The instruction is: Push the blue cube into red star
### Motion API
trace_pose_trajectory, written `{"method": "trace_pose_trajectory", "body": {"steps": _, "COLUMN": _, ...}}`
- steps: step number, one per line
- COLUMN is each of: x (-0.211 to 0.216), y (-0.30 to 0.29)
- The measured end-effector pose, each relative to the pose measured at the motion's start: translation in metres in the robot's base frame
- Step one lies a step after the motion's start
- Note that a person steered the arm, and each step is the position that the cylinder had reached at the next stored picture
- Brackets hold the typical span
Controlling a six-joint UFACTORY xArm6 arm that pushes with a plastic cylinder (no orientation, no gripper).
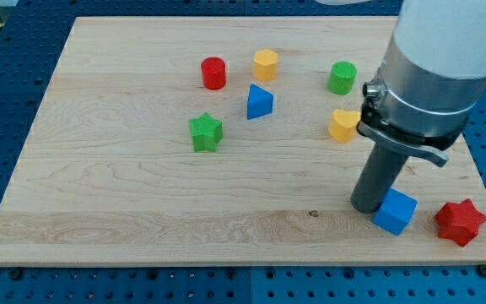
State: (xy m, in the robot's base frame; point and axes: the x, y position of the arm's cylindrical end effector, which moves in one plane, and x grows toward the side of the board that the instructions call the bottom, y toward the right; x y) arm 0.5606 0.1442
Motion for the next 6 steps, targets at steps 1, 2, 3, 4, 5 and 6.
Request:
{"method": "trace_pose_trajectory", "body": {"steps": 1, "x": 0.000, "y": 0.008}}
{"method": "trace_pose_trajectory", "body": {"steps": 2, "x": 0.000, "y": 0.008}}
{"method": "trace_pose_trajectory", "body": {"steps": 3, "x": 0.000, "y": 0.008}}
{"method": "trace_pose_trajectory", "body": {"steps": 4, "x": 0.005, "y": 0.015}}
{"method": "trace_pose_trajectory", "body": {"steps": 5, "x": 0.011, "y": 0.027}}
{"method": "trace_pose_trajectory", "body": {"steps": 6, "x": 0.011, "y": 0.032}}
